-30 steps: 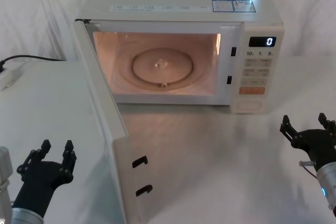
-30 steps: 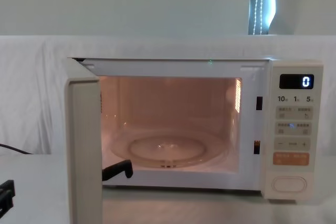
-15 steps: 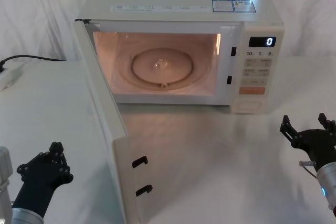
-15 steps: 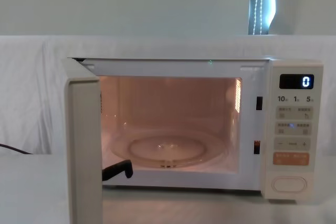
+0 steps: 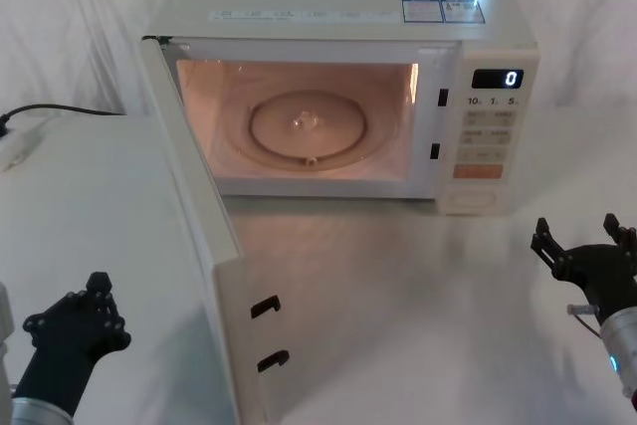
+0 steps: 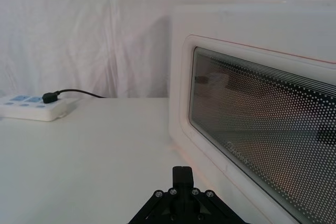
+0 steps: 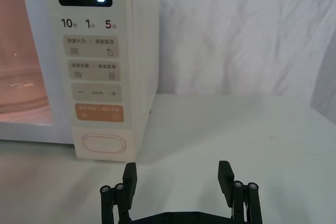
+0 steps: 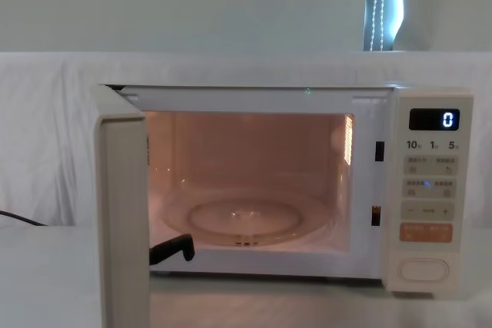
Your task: Press the button to open the microwave door with one hand; close the microwave door with the other hand.
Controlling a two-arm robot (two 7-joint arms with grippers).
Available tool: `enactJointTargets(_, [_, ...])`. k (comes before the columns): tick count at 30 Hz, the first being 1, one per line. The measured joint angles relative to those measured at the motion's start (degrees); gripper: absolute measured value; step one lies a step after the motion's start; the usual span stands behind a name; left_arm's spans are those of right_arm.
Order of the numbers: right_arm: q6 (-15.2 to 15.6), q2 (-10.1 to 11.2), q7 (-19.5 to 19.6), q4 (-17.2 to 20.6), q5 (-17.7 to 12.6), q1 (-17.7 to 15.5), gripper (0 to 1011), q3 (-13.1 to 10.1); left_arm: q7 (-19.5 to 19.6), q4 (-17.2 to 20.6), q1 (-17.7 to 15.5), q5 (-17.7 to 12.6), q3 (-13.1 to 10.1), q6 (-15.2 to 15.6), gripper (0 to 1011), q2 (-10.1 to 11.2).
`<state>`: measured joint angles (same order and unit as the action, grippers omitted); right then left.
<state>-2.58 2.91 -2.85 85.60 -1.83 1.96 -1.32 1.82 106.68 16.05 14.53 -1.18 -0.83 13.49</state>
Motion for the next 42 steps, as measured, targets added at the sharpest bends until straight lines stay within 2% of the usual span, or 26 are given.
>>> enactJointTargets(6, [0.0, 0.0, 0.0, 0.0, 0.0, 0.0, 1002, 0.01, 2.81, 1.8, 0.64, 1.82, 1.92, 1.7, 0, 0.05])
enactJointTargets(13, [0.0, 0.0, 0.0, 0.0, 0.0, 0.0, 1002, 0.01, 7.35, 4.39, 0.58, 7.23, 4.48, 5.47, 0, 1.33])
enactJointTargets(15, [0.0, 0.0, 0.0, 0.0, 0.0, 0.0, 1002, 0.01, 8.83, 5.58, 0.16, 9.62, 5.22, 7.16, 0, 2.47])
enactJointTargets(17, [0.0, 0.0, 0.0, 0.0, 0.01, 0.0, 1002, 0.01, 9.06, 5.88, 0.06, 10.07, 5.32, 7.57, 0, 2.8])
enactJointTargets(23, [0.0, 0.0, 0.0, 0.0, 0.0, 0.0, 1002, 0.01, 10.78, 8.98, -0.84, 13.96, 5.83, 11.05, 0, 5.59])
enactJointTargets(29, [0.0, 0.0, 0.0, 0.0, 0.0, 0.0, 1002, 0.01, 12.18, 10.92, -1.75, 17.44, 5.66, 13.84, 0, 7.47])
enactJointTargets(33, [0.0, 0.0, 0.0, 0.0, 0.0, 0.0, 1002, 0.0, 12.56, 11.55, -2.52, 18.72, 5.03, 14.85, 0, 8.4])
enactJointTargets(40, [0.0, 0.0, 0.0, 0.0, 0.0, 0.0, 1002, 0.0, 12.11, 11.23, -4.34, 18.79, 2.81, 15.4, 0, 9.51])
enactJointTargets(42, [0.0, 0.0, 0.0, 0.0, 0.0, 0.0, 1002, 0.01, 11.76, 10.73, -5.4, 18.59, 1.44, 15.52, 0, 9.96])
